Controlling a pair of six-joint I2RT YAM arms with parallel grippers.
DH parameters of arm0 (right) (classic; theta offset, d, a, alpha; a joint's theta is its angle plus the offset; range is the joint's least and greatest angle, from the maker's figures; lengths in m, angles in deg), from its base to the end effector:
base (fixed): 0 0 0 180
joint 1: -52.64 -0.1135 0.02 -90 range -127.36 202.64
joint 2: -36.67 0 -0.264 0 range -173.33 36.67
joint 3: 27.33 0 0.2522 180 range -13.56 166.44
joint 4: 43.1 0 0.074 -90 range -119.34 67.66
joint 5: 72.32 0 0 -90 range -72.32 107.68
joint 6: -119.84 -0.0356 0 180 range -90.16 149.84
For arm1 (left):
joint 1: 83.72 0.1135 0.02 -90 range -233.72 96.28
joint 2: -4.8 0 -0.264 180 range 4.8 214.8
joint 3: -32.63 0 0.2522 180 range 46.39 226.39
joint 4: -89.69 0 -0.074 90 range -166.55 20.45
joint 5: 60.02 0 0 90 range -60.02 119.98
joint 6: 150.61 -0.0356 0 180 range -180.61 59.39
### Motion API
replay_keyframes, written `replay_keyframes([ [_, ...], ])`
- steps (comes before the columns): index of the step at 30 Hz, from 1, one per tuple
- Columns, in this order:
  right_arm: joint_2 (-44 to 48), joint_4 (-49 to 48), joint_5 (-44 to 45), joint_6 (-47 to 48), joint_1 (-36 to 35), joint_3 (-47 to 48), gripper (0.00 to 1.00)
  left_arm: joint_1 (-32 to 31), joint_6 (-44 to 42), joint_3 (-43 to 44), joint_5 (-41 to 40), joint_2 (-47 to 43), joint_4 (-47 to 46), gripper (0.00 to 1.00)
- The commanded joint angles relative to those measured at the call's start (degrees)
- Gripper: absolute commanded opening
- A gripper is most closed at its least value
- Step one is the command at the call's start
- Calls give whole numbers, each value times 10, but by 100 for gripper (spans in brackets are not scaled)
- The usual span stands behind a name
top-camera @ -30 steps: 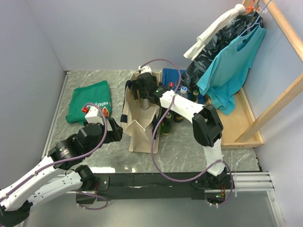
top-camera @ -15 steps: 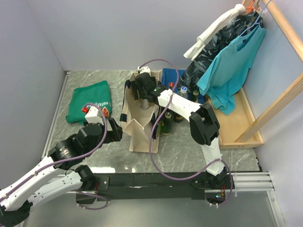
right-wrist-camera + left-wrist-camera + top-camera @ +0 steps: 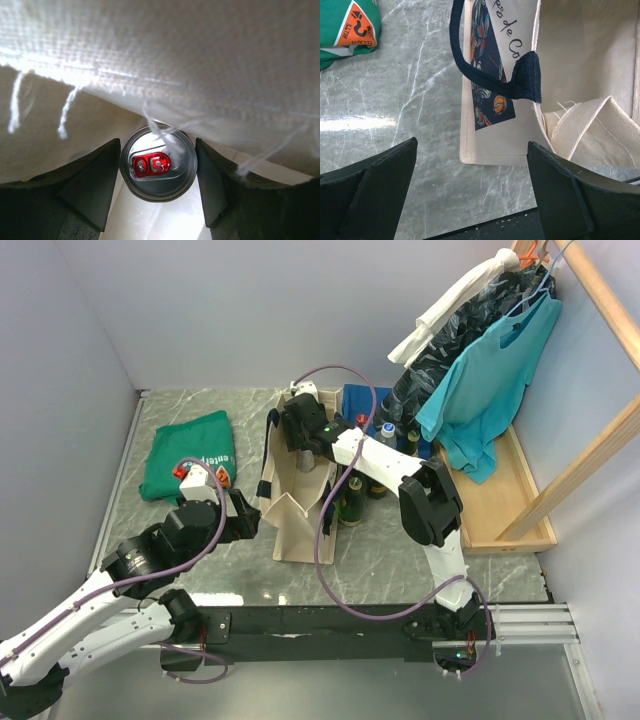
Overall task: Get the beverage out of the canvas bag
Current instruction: Take out the drink from the canvas bag.
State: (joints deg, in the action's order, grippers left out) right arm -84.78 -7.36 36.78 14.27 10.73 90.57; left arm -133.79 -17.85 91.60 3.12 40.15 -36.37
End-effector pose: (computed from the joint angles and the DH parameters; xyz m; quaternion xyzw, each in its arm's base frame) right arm 0.3745 0.3205 0.2549 -0.1339 0.8839 0.0716 0.4424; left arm 0.0939 -0.0871 0.3139 -0.0615 0.8493 -0.2117 0.4796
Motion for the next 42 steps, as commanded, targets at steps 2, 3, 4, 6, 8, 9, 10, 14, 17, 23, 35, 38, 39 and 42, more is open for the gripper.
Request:
replay_keyframes([
  [2,6,26,-12,-7,-4,13,69,-2,3,9,-6,-4,-9,96],
  [3,6,27,-12,-7,-4,12,69,-2,3,8,-6,-4,-10,96],
  [4,9,28,-12,-8,-5,10,70,-1,3,9,-6,-3,-9,96],
  [6,13,27,-15,-7,-4,4,72,-2,3,9,-5,-4,-10,96],
  [8,18,24,-17,-8,-4,-2,72,-2,2,9,-4,-3,-9,96],
  [9,19,25,-18,-7,-4,-3,73,-2,2,8,-4,-2,-9,96],
  [10,21,28,-18,-9,-3,-3,73,-2,1,9,-4,-2,-9,96],
  [14,19,35,-23,-7,-4,1,73,-2,2,8,-5,-1,-10,96],
  [17,20,40,-26,-9,-4,3,72,-2,3,8,-5,-2,-9,96],
  [23,22,49,-31,-10,-4,5,69,-2,2,9,-5,1,-10,97],
  [35,34,54,-41,-10,-4,-4,48,-2,2,8,-4,-1,-9,96],
  [38,37,55,-45,-9,-3,-7,32,-1,2,9,-4,-1,-9,96],
  [39,38,57,-47,-9,-4,-7,25,-2,2,8,-4,-2,-9,97],
  [42,39,61,-53,-9,-4,-6,7,-2,2,8,-3,-2,-10,96],
])
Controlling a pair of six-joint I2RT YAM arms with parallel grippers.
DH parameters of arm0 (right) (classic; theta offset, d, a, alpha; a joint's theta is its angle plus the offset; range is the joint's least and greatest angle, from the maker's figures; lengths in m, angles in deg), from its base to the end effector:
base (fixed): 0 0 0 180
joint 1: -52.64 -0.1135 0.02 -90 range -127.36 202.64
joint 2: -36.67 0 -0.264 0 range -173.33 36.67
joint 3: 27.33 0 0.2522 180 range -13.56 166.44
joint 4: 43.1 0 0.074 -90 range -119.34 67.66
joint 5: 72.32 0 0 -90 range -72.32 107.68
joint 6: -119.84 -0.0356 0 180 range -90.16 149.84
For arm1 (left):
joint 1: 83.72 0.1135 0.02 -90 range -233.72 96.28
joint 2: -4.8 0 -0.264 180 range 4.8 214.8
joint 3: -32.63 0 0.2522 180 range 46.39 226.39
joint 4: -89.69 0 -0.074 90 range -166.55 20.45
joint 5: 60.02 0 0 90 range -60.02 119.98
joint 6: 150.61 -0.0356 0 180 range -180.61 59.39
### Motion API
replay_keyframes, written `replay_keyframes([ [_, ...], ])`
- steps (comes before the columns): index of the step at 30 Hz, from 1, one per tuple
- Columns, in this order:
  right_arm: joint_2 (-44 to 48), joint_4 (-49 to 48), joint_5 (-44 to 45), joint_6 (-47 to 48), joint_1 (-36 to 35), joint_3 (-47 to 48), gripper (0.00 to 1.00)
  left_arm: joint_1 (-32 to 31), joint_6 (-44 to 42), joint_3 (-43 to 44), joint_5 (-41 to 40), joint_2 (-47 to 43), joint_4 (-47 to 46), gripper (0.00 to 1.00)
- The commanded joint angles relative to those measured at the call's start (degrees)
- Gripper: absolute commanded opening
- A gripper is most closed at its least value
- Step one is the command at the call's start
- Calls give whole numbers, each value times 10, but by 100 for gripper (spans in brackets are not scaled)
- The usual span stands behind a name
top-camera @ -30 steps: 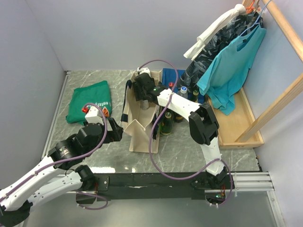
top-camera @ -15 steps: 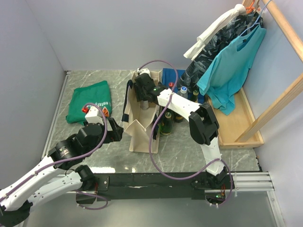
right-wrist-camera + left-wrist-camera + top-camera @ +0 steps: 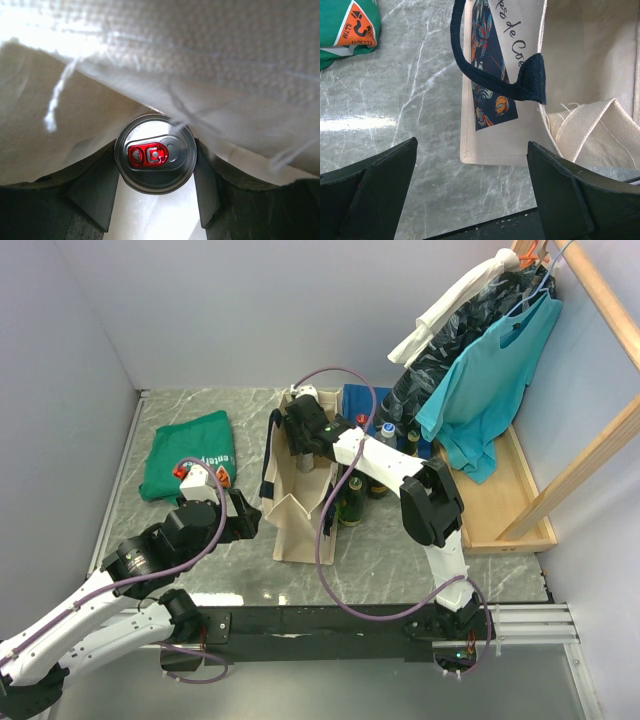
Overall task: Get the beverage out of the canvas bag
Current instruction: Take out the drink from the canvas bag.
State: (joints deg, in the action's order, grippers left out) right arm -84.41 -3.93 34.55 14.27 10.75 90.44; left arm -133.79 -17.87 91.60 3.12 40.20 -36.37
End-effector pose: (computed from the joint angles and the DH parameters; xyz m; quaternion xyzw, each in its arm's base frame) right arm 0.3700 0.3180 0.2521 -0.1486 0.8950 0.0738 0.4140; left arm 0.0940 -0.0872 0.3138 -0.0613 0.8496 -0.2113 0.4794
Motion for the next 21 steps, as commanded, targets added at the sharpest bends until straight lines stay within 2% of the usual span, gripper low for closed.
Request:
replay_keyframes([
  [1,37,27,-33,-8,-5,-5,3,-2,2,9,-3,-2,-11,96],
  [2,39,27,-34,-9,-4,-6,0,-2,2,8,-3,-3,-10,96],
  [21,95,21,-3,41,-20,5,0,-2,3,9,-5,-5,-9,96],
])
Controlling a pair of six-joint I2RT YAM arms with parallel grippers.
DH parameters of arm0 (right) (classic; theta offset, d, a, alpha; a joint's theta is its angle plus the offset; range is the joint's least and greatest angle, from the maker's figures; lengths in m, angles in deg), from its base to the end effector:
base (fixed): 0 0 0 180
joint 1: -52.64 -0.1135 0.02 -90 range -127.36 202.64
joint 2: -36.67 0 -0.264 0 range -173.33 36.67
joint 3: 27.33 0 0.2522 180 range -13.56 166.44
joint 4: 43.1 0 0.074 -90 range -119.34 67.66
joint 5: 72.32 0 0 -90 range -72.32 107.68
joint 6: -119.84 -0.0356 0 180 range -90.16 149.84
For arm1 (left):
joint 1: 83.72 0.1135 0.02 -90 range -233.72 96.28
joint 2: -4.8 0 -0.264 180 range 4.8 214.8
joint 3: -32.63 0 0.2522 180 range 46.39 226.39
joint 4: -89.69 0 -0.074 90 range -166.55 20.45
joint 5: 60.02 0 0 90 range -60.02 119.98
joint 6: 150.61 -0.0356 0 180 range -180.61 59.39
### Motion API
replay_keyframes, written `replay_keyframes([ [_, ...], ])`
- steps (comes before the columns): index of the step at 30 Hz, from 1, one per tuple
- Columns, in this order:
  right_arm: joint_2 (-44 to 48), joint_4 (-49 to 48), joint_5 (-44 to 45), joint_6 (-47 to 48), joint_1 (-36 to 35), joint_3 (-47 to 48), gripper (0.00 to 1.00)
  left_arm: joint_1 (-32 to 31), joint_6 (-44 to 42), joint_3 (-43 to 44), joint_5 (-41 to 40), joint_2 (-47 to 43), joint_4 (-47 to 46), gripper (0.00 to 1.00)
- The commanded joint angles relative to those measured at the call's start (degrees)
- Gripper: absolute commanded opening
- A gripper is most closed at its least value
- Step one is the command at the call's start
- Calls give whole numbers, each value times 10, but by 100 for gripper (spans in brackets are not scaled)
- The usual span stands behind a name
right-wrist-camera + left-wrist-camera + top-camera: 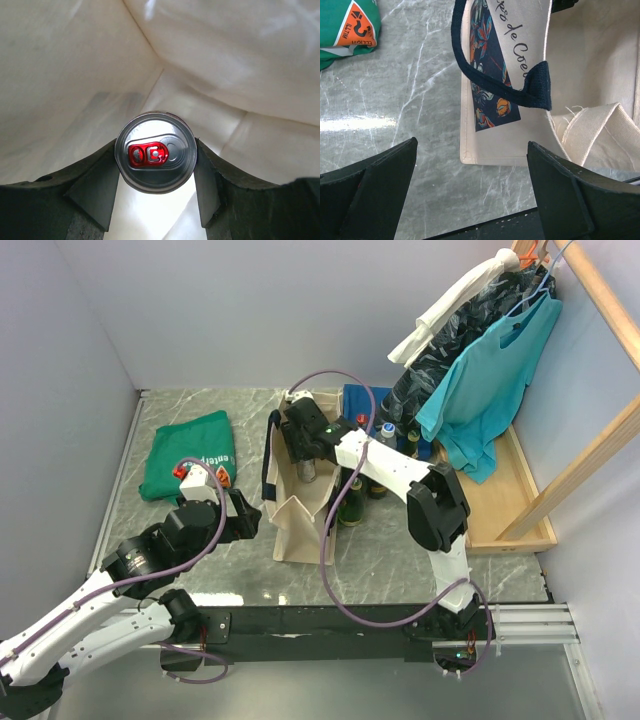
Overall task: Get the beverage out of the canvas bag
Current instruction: Take out the drink from the canvas bag.
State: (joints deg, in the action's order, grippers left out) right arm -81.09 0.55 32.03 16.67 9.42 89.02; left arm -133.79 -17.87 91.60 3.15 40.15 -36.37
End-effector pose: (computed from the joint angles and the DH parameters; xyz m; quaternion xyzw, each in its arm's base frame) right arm 0.3498 0.3166 0.2641 -0.1916 0.8979 0.0774 0.3887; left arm 0.0939 -0.0871 0.3139 -0.0613 0.8494 -0.2118 0.4795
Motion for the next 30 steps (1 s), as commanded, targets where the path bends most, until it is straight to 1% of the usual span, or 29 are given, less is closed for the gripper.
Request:
replay_keyframes([
  [1,65,-26,23,17,-5,17,0,-2,3,9,-5,-5,-9,96],
  [8,89,-38,38,19,-10,-5,0,-2,2,8,-3,-8,-11,96],
  [23,104,-48,53,18,-10,-18,0,-2,1,8,-3,-9,-11,96],
  [30,131,-91,65,14,-13,-50,0,-1,2,8,-4,-11,-11,96],
])
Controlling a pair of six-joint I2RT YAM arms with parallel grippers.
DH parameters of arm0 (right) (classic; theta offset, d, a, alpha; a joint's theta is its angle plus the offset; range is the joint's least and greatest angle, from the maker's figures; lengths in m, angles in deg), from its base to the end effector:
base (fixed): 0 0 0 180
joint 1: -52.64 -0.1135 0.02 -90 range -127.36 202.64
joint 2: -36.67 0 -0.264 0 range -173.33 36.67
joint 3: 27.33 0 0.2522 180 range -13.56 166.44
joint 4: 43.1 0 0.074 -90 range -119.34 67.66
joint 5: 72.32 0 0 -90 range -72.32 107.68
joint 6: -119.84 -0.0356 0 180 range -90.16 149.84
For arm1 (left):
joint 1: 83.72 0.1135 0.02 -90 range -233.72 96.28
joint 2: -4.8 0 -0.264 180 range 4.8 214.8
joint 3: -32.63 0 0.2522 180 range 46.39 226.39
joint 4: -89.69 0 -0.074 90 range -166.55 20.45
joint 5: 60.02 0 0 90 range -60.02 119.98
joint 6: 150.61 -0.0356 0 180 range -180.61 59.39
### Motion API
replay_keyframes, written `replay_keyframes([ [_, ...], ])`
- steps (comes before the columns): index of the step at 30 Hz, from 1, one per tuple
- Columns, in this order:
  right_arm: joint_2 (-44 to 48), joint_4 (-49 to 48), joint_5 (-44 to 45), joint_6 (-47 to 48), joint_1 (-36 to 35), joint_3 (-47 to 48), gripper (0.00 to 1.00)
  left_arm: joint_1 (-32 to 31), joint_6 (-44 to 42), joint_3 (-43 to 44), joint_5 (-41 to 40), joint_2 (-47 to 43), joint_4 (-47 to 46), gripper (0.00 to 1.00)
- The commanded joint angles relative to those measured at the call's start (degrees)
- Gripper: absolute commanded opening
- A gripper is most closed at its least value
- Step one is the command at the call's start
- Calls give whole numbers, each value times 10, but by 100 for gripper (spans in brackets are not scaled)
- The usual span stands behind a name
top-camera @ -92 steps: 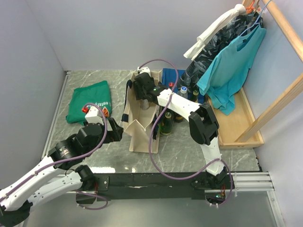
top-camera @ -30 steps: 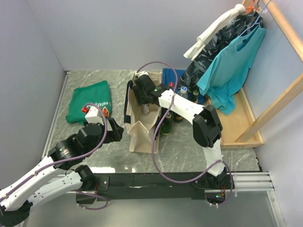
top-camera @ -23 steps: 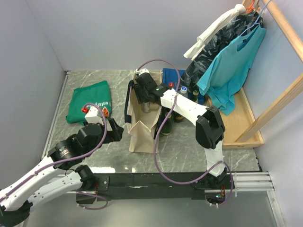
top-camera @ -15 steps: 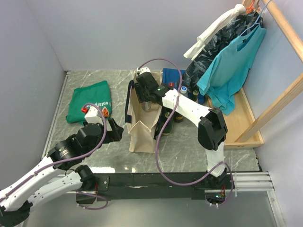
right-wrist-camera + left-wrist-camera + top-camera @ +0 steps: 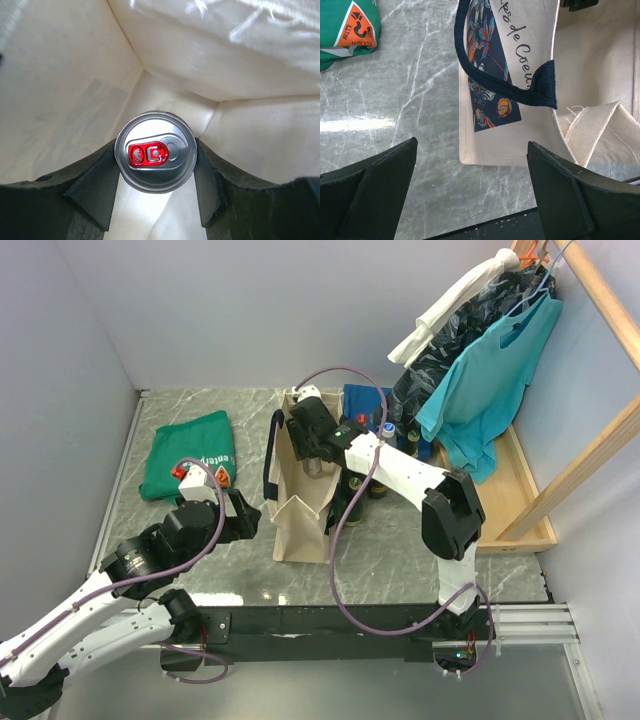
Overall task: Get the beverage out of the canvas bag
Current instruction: Take out the drink from the canvas bag.
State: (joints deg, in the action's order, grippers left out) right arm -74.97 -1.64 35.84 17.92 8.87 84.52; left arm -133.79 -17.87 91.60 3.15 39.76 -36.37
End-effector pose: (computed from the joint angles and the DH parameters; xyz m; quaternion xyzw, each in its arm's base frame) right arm 0.3331 0.3037 0.2887 -0.1842 0.8828 0.0632 0.4275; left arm 0.0930 -0.0861 0.3146 -0.0621 0.8478 -0.2141 0.4812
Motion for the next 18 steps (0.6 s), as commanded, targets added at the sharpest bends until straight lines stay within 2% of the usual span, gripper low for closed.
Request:
replay_keyframes([
  [1,72,-73,29,3,-11,-12,0,-2,2,8,-4,-7,-10,96],
  [18,109,-125,57,9,-29,-59,0,-2,3,8,-5,-13,-10,96],
])
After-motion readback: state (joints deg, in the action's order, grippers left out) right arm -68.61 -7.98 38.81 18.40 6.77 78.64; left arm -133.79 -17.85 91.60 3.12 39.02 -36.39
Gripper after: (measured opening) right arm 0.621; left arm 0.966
